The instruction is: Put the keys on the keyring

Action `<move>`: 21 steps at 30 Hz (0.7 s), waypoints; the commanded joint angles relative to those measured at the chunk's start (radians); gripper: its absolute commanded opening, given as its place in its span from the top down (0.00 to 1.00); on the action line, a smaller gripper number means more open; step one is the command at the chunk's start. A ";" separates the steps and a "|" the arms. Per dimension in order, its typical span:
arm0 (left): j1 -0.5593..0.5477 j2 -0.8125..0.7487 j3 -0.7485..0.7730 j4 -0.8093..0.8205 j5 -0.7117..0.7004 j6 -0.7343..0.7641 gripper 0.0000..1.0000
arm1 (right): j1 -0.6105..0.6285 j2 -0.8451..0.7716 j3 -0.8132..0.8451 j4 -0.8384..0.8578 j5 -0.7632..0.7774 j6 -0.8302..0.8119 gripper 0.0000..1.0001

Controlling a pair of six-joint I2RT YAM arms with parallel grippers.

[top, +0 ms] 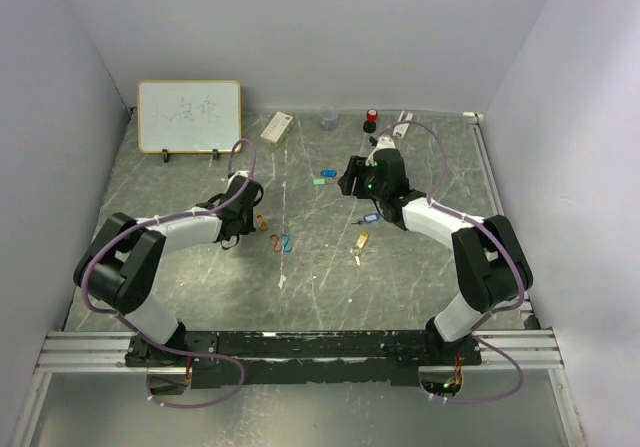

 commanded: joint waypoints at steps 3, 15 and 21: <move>0.006 -0.054 0.070 -0.037 0.016 -0.003 0.93 | -0.007 0.122 0.106 -0.030 -0.027 -0.060 0.44; 0.007 -0.112 0.149 -0.031 0.059 -0.003 0.93 | -0.007 0.349 0.396 -0.185 -0.003 -0.080 0.53; 0.006 -0.150 0.106 0.010 0.082 -0.009 0.93 | -0.006 0.363 0.405 -0.198 -0.004 -0.057 0.54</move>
